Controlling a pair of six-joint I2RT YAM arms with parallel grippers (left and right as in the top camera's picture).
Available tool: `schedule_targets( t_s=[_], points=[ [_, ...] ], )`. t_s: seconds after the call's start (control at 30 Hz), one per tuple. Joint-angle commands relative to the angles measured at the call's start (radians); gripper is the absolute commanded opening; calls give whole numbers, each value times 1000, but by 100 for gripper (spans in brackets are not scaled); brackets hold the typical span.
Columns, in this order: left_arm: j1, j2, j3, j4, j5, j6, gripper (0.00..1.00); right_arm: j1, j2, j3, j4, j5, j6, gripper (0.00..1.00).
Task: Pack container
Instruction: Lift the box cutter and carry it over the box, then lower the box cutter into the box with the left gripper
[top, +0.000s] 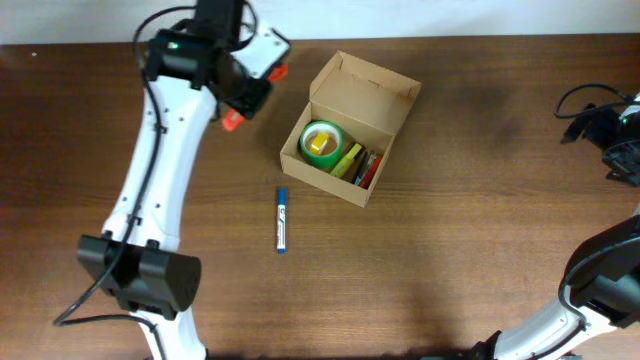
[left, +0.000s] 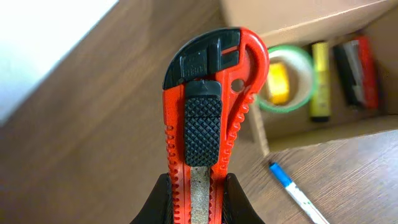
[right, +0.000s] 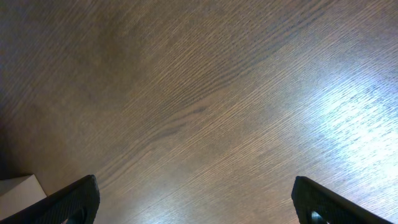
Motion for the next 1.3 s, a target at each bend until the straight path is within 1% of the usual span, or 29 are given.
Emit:
schedule_targets(
  t_s=[0.0, 0.13, 0.3, 0.5, 0.67, 0.77, 1.0, 1.27],
  points=[
    [-59, 70, 52, -2, 3, 99, 1, 1, 9, -3, 2, 5, 4, 99],
    [-138, 114, 75, -2, -3, 185, 2, 1, 9, -3, 2, 5, 4, 100],
    [-208, 144, 75, -2, -43, 274, 1, 1, 9, -3, 2, 5, 4, 99],
    [-261, 145, 75, 3, -42, 407, 1, 1, 9, -3, 2, 5, 4, 99],
    [-278, 169, 74, 3, -26, 484, 1, 1, 9, -3, 2, 5, 4, 99],
    [-278, 201, 74, 3, 2, 507, 2, 1, 9, -3, 2, 5, 4, 99],
    [-278, 252, 72, 37, 27, 506, 2, 1, 9, -3, 2, 5, 4, 99],
    [-286, 312, 72, 28, 57, 506, 1, 1, 9, -3, 2, 5, 4, 99]
  ],
)
